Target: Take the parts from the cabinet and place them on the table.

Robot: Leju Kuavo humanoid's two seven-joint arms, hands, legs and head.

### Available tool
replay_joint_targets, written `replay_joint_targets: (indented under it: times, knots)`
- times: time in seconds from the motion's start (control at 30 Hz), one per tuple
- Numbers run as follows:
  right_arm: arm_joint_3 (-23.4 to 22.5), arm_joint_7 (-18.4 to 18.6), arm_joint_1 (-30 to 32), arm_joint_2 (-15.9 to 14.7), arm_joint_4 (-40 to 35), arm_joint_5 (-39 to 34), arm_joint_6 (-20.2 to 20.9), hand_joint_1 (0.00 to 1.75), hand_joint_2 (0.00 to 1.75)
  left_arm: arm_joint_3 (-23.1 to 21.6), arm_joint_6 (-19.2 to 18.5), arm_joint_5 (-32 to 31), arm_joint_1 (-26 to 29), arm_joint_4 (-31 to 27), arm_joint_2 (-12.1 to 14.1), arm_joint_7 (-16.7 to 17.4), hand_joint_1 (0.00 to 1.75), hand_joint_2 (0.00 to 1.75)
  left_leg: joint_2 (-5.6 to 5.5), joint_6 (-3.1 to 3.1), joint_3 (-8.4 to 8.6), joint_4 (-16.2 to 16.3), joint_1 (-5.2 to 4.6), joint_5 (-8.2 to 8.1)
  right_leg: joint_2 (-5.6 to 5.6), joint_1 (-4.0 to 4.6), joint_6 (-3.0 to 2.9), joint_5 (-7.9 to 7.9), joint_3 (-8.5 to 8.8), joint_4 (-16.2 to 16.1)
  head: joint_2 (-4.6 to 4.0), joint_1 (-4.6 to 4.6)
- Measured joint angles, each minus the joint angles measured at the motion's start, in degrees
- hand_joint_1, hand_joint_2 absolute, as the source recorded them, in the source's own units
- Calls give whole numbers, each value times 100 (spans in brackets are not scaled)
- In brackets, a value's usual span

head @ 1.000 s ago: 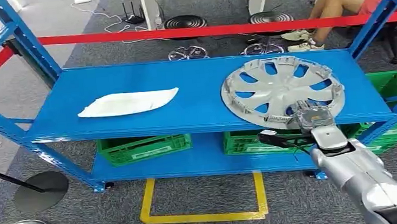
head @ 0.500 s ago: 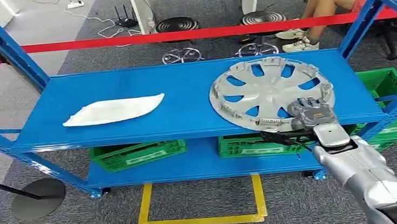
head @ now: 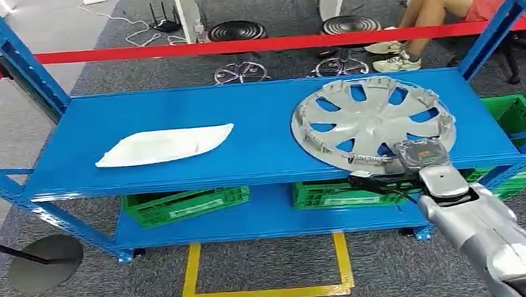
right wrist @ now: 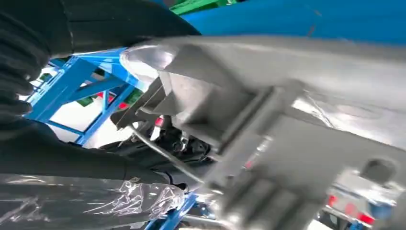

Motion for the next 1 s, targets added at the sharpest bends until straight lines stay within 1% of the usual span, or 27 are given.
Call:
replay_joint_targets:
  times: [0.07,0.1,0.13,0.17,0.43,0.7,0.87,1.0]
  knots:
    - [-2,2,1,0,-9,0,0,175,175,0,0,0,0,0,0,0,0,0,-2,1,0,-3,2,7,-4,1,5,-1,1,0,0,2]
    - [-4,2,0,0,-9,0,-2,175,175,0,0,0,0,0,0,0,0,0,-2,5,0,-7,2,14,-4,2,23,14,3,0,0,0]
    - [-9,0,0,0,-11,-4,-18,175,175,0,0,0,0,0,0,0,0,0,-3,-5,0,-12,3,25,-4,2,34,22,13,1,0,0]
    - [-22,-4,2,0,-11,-11,-39,175,175,-2,0,0,1,0,0,0,0,0,-3,-6,-2,-17,4,35,-3,3,28,33,48,1,0,0]
    - [-140,-24,94,0,-123,-13,-166,175,175,-2,4,0,0,0,0,-2,0,0,-6,-14,-2,-34,7,59,-6,6,25,39,43,6,0,0]
    - [-374,-214,253,0,-418,-105,-223,175,175,-2,24,0,-1,0,0,-2,0,0,-8,-15,-7,-34,6,60,-6,6,25,40,40,8,0,0]
    - [-529,-474,436,37,-1000,-451,-339,175,175,-2,24,0,-3,0,0,-9,0,0,-6,-15,-12,-35,4,59,-2,5,24,40,28,9,0,-2]
    - [-625,-708,480,181,-1902,-948,-253,175,175,-7,17,0,-2,0,-18,-15,0,0,-11,-16,-13,-41,7,61,-17,7,17,35,32,9,0,0]
